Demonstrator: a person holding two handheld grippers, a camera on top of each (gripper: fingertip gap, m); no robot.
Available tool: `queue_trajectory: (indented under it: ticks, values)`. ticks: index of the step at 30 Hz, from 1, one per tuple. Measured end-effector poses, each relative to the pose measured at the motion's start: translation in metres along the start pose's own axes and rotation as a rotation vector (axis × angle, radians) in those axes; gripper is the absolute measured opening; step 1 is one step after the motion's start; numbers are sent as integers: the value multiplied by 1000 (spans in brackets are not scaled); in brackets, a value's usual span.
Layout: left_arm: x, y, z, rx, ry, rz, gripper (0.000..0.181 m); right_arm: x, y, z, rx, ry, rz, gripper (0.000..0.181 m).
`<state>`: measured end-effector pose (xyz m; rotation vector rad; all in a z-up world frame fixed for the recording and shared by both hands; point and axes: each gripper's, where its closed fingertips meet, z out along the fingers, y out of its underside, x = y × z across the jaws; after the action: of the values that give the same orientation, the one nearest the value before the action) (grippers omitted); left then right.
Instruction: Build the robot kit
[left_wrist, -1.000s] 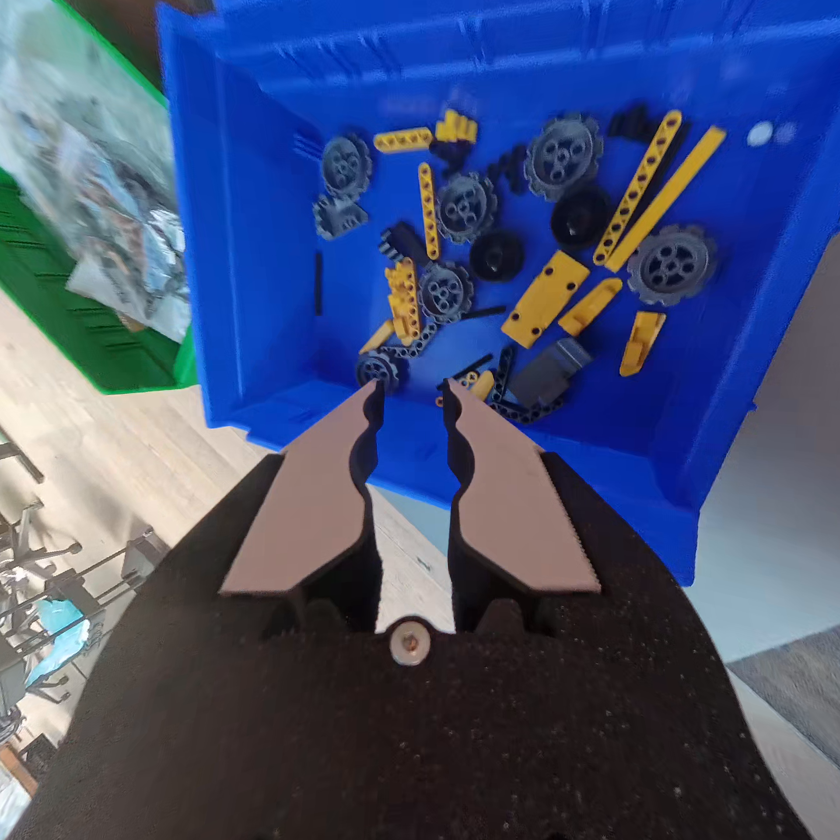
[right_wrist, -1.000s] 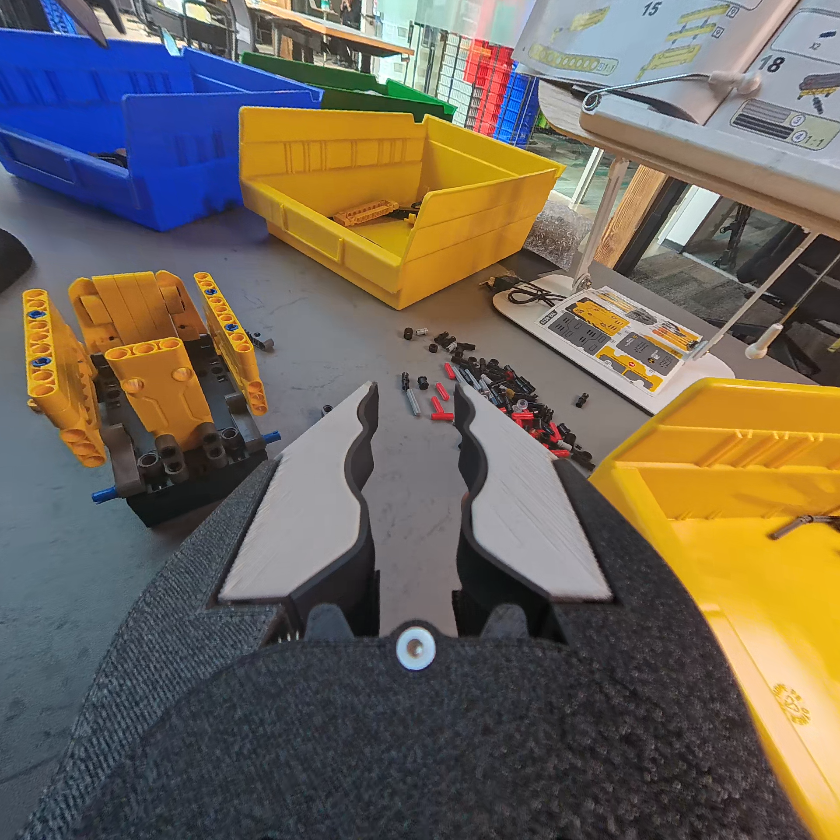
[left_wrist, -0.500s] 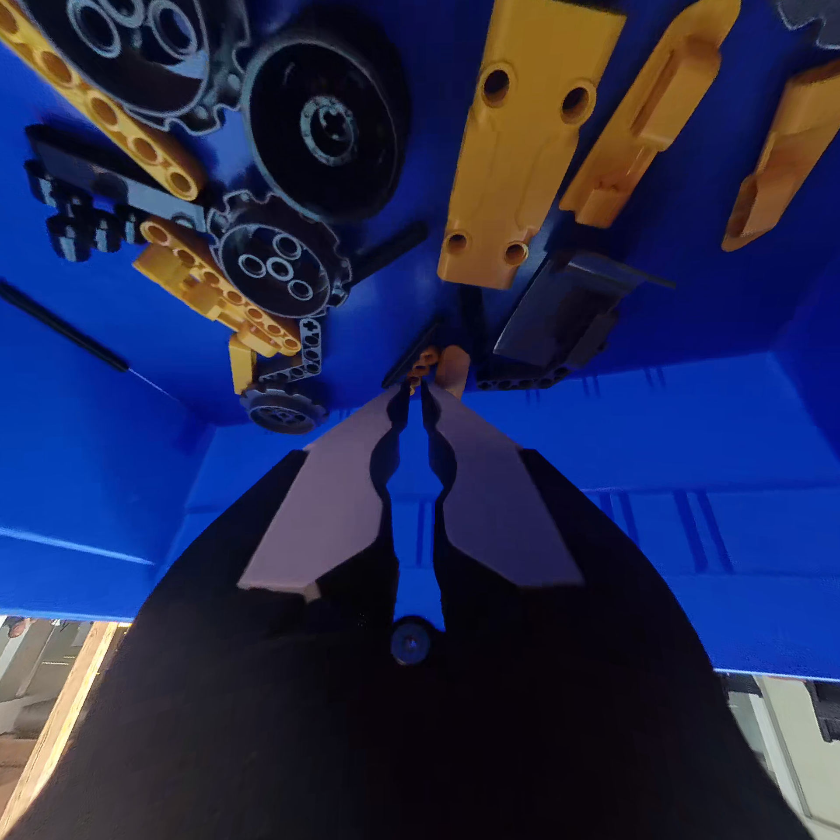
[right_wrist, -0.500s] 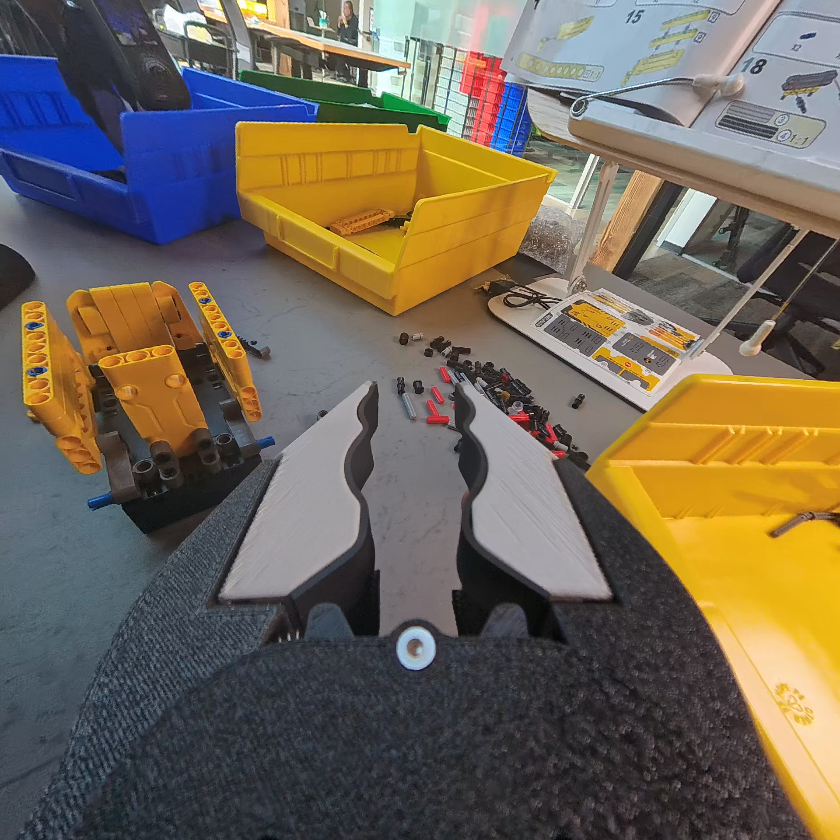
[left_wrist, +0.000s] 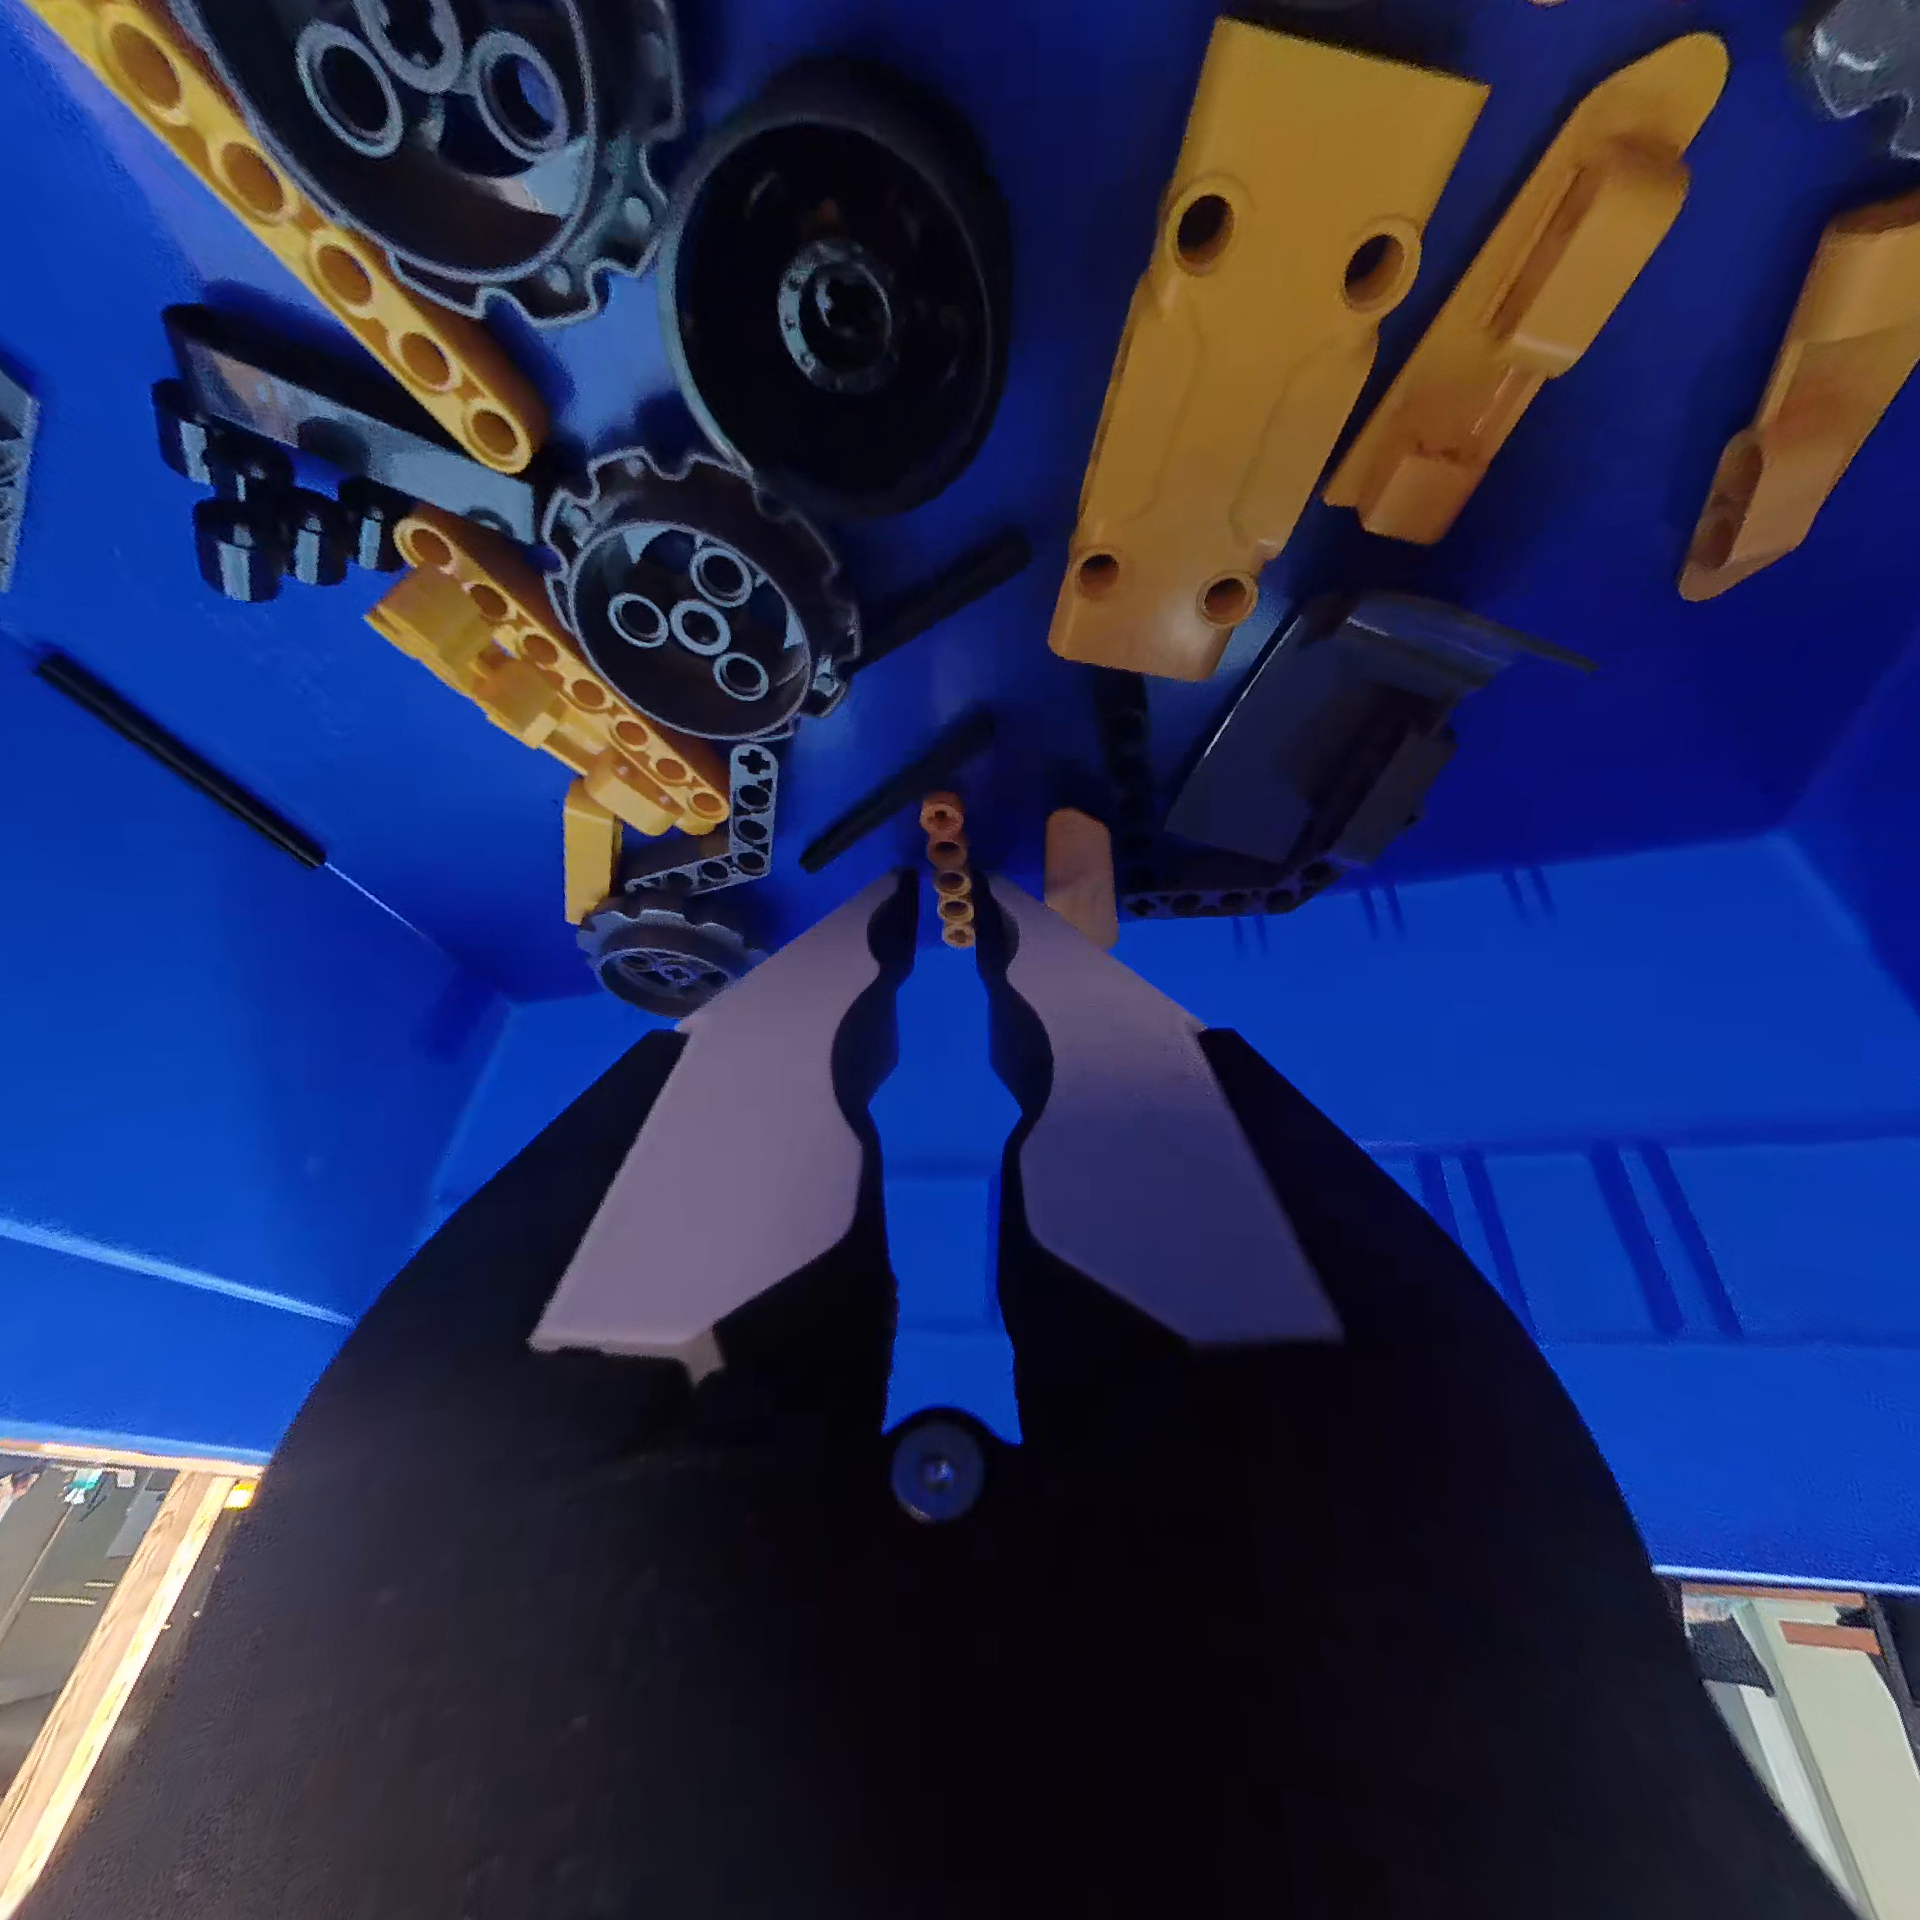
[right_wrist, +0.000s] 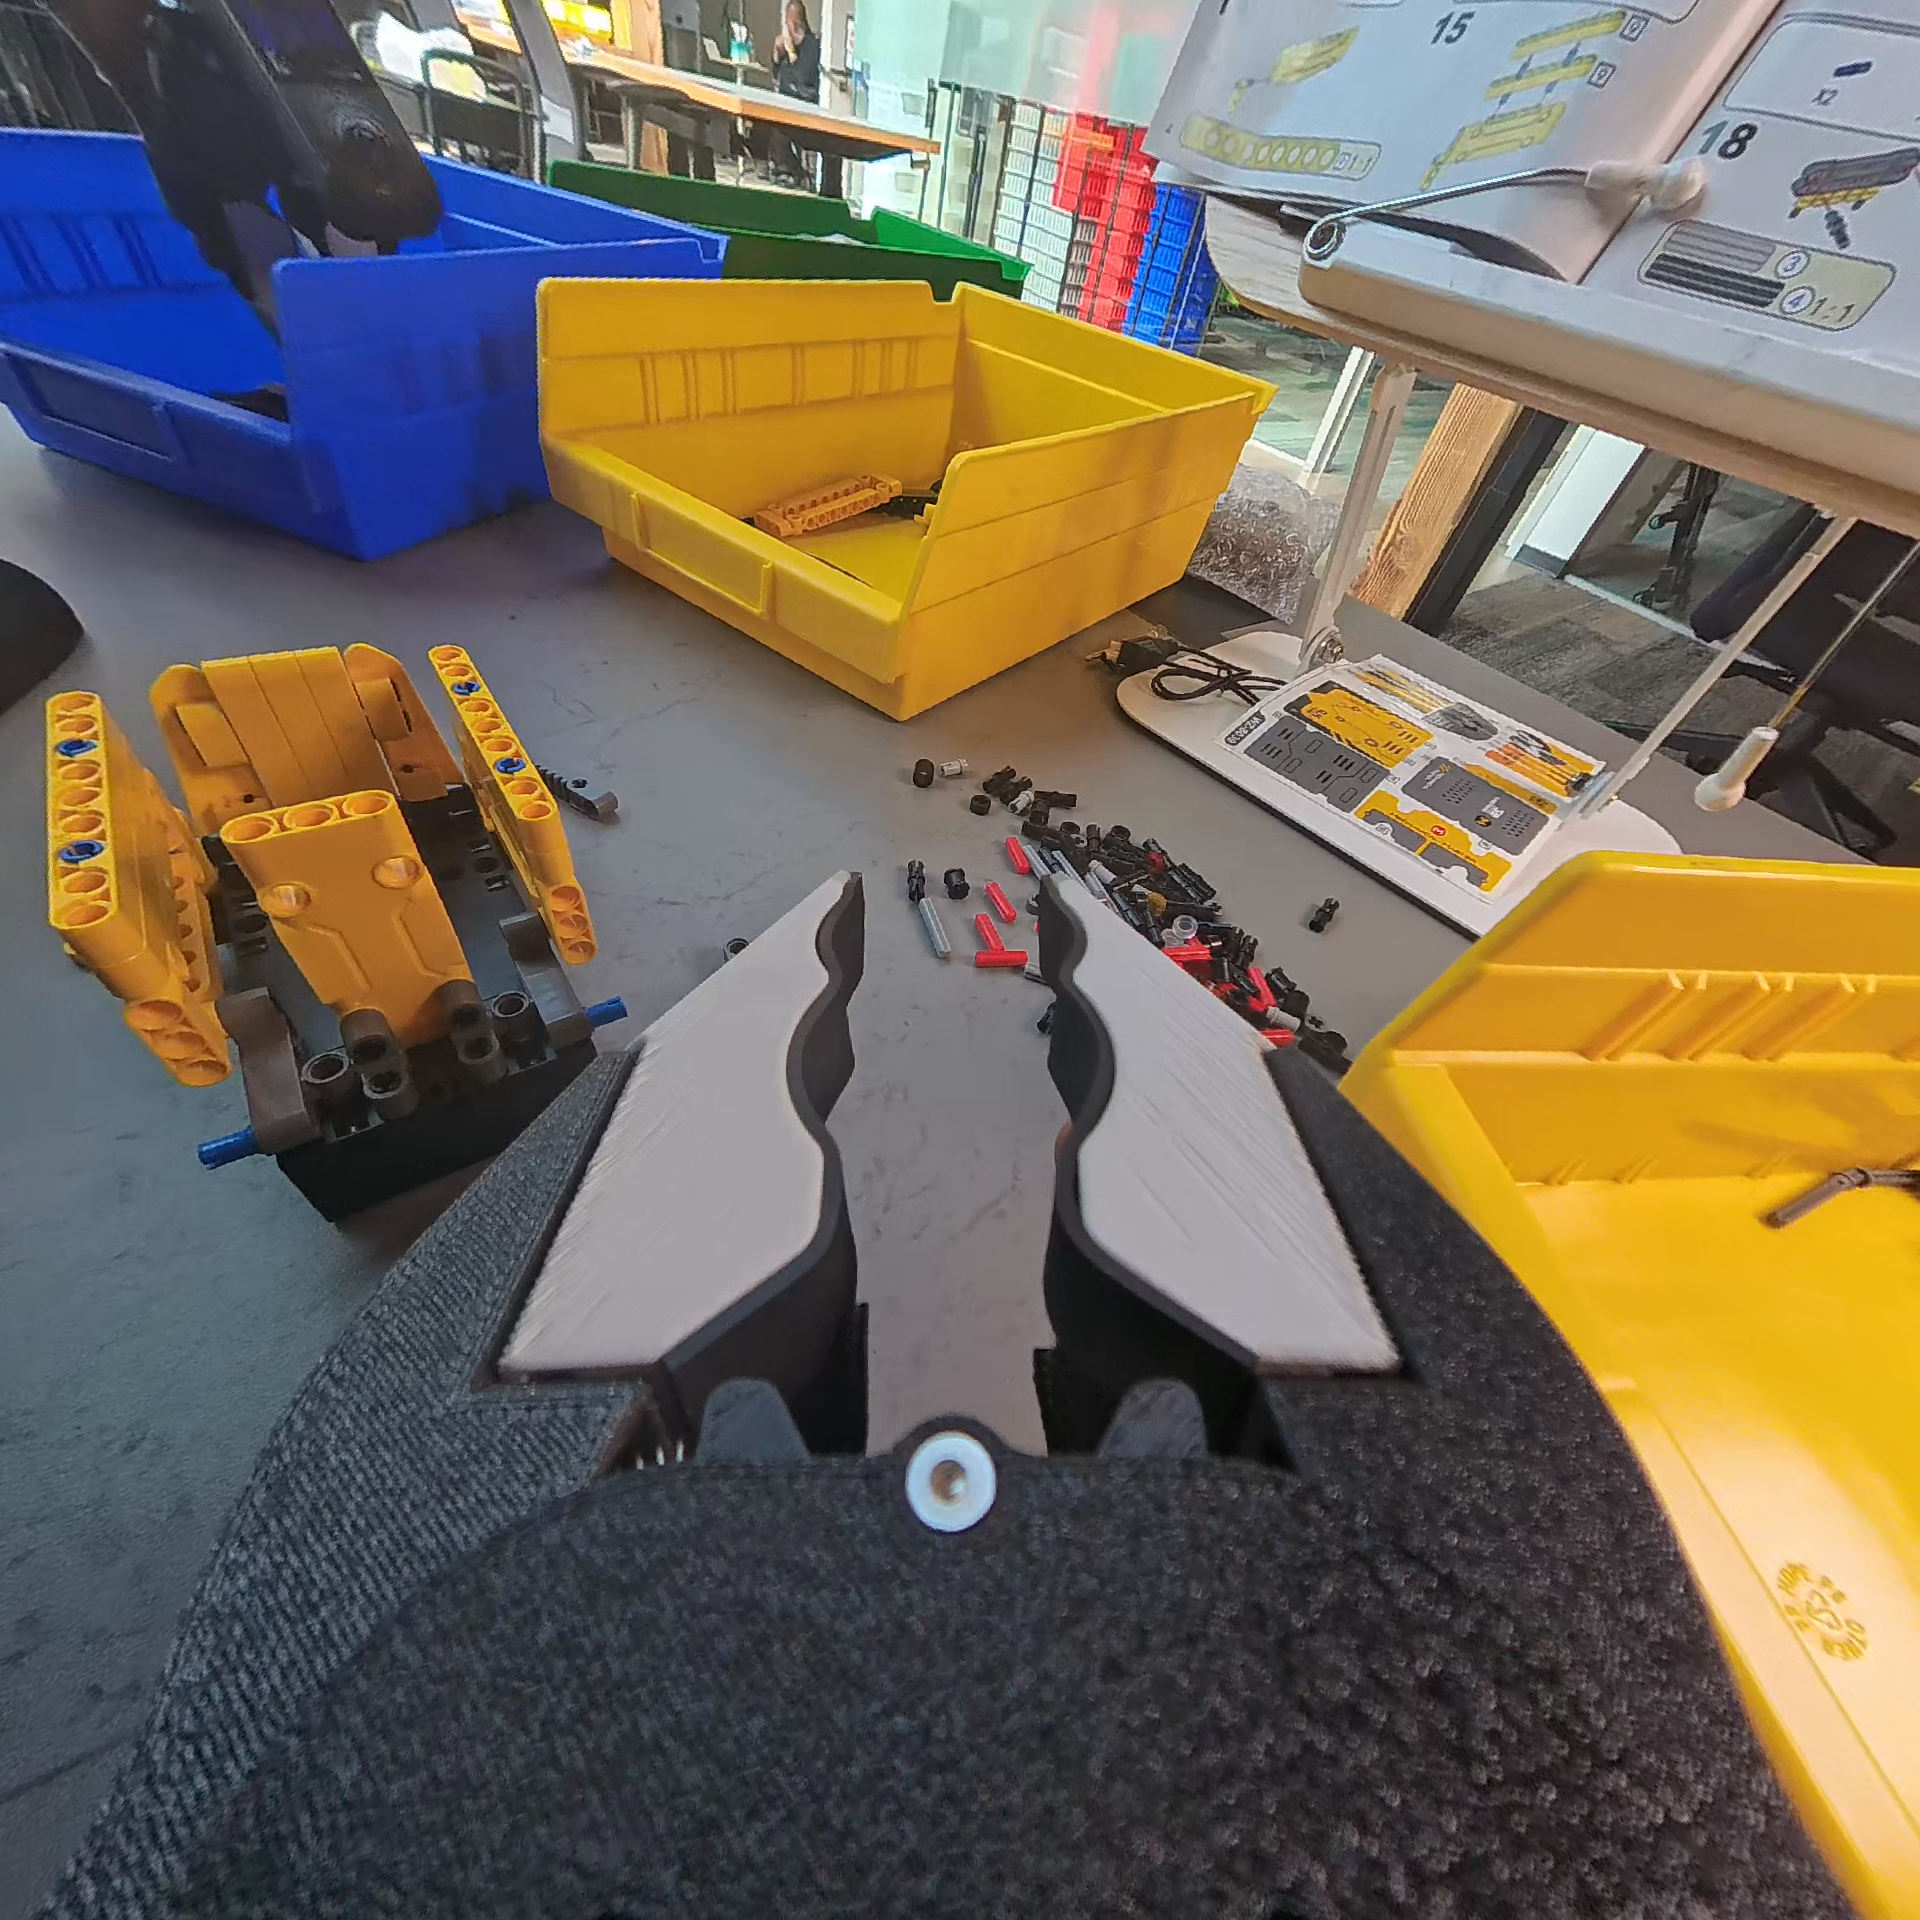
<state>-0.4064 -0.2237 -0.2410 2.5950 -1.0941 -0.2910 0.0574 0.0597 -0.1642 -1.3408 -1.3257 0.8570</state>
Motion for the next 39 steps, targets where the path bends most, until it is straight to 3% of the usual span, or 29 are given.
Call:
queue_trajectory:
  ticks: [11, 13, 16, 19, 22, 25, 28, 33, 39]
  values:
    - [4, 0, -4, 23, 17, -78, 6, 0, 0, -1, 3, 0, -4, 33]
    - [4, 1, -20, 46, -16, -106, 6, -1, -1, -2, 6, -2, -12, 33]
    - [10, -15, -72, 170, -111, -140, 6, -3, -2, -3, 9, -8, -20, 33]
    - [38, -62, -134, 339, -189, -109, 6, -4, -5, -3, 18, -17, -21, 33]
    - [102, -145, -180, 535, -141, 24, 6, -7, -6, -3, 22, -26, -27, 33]
    - [169, -221, -185, 619, -40, 173, 6, -11, -8, -4, 24, -37, -32, 33]
    - [207, -277, -174, 690, 75, 238, 6, -19, -15, -8, 33, -84, -31, 36]
    - [237, -324, -159, 747, 182, 276, 6, -46, -25, -17, 22, -256, 6, 51]
    - [249, -341, -150, 772, 201, 246, 7, -62, -14, -15, -22, -310, -57, 57]
